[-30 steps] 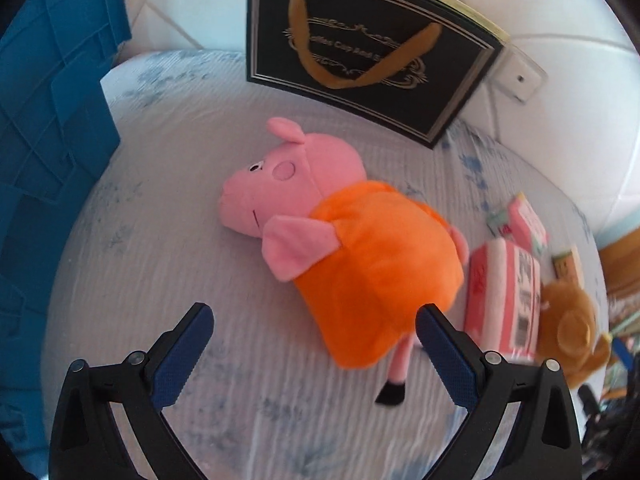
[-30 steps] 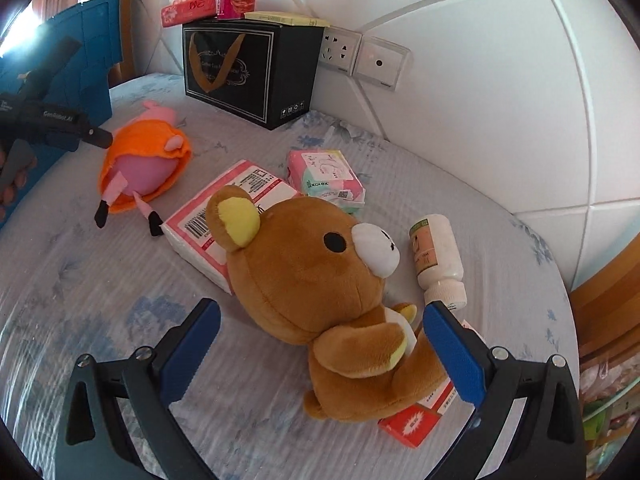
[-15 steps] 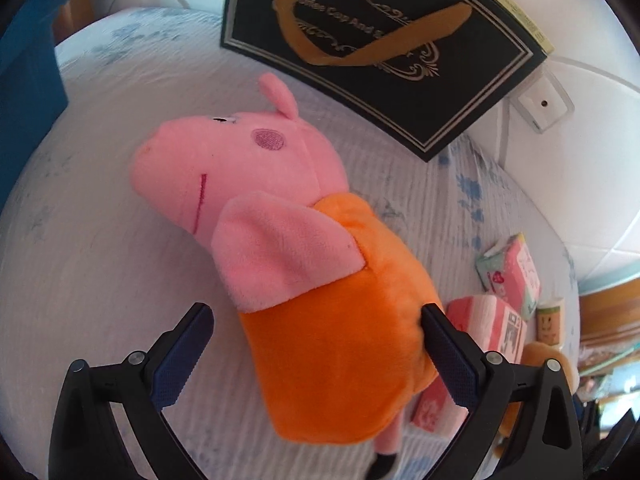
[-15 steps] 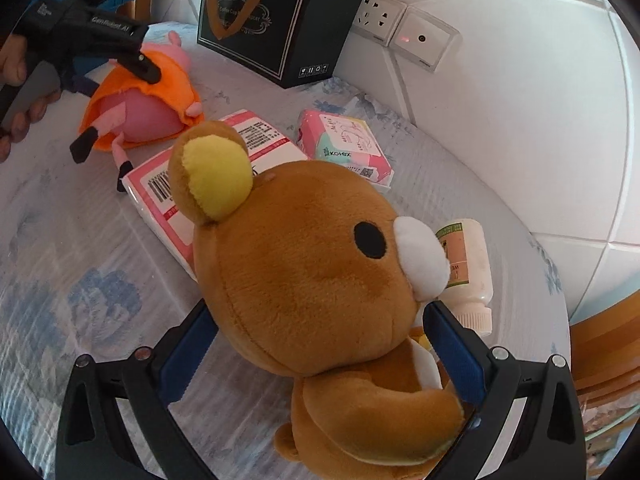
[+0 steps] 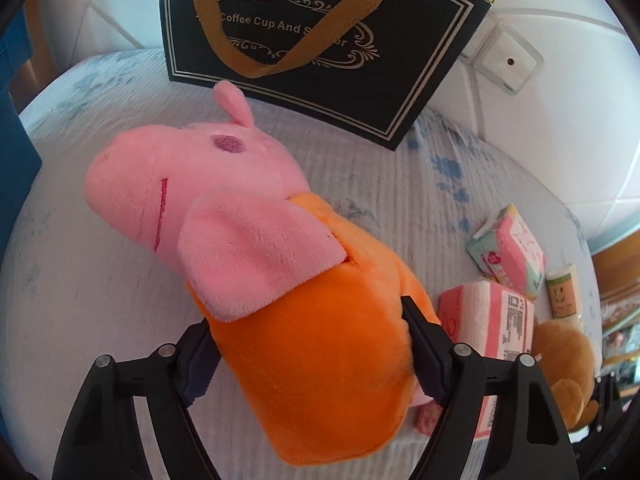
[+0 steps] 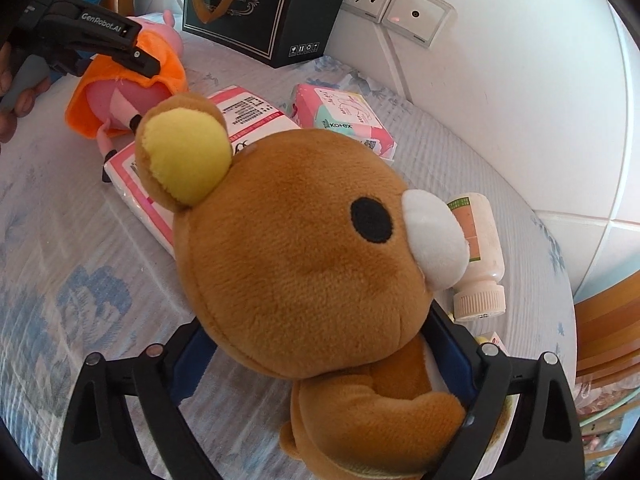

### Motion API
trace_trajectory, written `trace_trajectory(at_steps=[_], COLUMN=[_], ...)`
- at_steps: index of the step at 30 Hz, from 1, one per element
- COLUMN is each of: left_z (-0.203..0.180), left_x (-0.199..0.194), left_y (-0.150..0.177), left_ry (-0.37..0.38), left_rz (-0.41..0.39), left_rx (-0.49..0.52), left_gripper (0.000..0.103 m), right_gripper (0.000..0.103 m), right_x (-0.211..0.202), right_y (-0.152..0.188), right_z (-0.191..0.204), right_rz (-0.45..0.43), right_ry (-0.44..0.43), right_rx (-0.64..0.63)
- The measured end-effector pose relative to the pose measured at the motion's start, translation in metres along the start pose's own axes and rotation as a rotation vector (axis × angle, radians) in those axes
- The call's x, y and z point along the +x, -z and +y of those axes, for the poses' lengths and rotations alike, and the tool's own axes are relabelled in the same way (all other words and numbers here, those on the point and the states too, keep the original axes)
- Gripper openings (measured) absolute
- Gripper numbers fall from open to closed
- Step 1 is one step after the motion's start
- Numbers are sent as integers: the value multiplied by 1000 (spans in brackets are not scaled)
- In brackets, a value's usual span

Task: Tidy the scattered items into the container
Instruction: 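Close the right tool on the brown teddy bear while the left tool grasps the Peppa Pig plush, then lift and carry the teddy bear in the right tool while the left tool carries the pig to the bin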

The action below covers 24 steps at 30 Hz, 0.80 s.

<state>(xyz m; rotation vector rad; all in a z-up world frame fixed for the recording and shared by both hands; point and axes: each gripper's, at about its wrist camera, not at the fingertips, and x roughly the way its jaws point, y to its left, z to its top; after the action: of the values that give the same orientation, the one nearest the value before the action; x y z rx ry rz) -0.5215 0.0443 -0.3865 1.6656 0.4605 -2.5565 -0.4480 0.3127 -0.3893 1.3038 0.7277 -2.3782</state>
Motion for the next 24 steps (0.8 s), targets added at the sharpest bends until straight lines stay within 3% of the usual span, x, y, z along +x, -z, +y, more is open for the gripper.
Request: trace_trajectory(at_steps=[9,24], left_z=[3,36], left_x=[-13,-50], left_y=[13,72], left_ry=[21,37], left_rz=[14,71], left_rx=[-1,7], left_gripper=[72,71], right_gripper=[88,86], right_x=[-9,-63], right_y=[2,52], right_z=[7,47], right_rz=[37,105], right_ry=[-9,-35], right_rx=[31,119])
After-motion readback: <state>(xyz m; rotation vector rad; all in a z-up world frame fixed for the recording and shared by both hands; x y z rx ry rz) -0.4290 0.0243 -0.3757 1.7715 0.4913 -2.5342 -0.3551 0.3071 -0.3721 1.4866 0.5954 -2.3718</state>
